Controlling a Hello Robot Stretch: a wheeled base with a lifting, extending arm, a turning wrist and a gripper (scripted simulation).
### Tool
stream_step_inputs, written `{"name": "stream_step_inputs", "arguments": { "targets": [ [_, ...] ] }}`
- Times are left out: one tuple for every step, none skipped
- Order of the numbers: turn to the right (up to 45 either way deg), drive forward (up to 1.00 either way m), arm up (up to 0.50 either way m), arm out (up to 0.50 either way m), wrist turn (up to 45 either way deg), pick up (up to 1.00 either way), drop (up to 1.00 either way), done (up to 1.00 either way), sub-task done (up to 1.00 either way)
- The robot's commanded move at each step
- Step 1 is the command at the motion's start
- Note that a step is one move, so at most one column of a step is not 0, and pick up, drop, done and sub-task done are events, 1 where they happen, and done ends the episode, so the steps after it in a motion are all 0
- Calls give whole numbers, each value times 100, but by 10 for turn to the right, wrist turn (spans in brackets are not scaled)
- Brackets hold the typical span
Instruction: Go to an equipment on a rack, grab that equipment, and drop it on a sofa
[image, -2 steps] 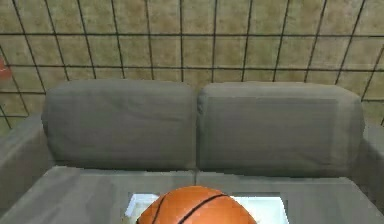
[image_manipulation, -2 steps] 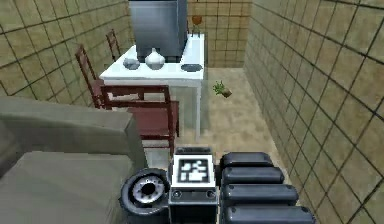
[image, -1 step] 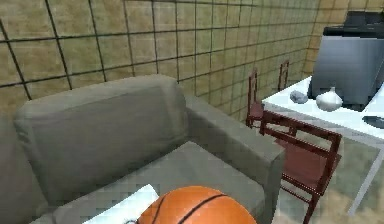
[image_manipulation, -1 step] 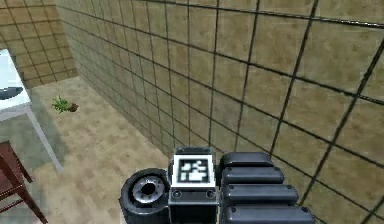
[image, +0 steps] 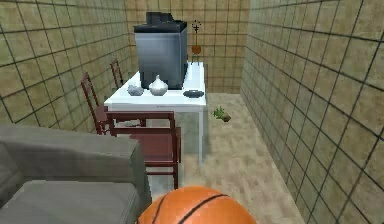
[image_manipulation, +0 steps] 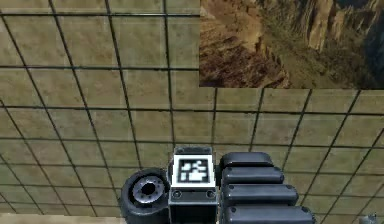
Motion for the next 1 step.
{"name": "stream_step_inputs", "arguments": {
  "targets": [
    [30, 0, 0, 0, 0, 0, 0, 0, 0]
  ]
}}
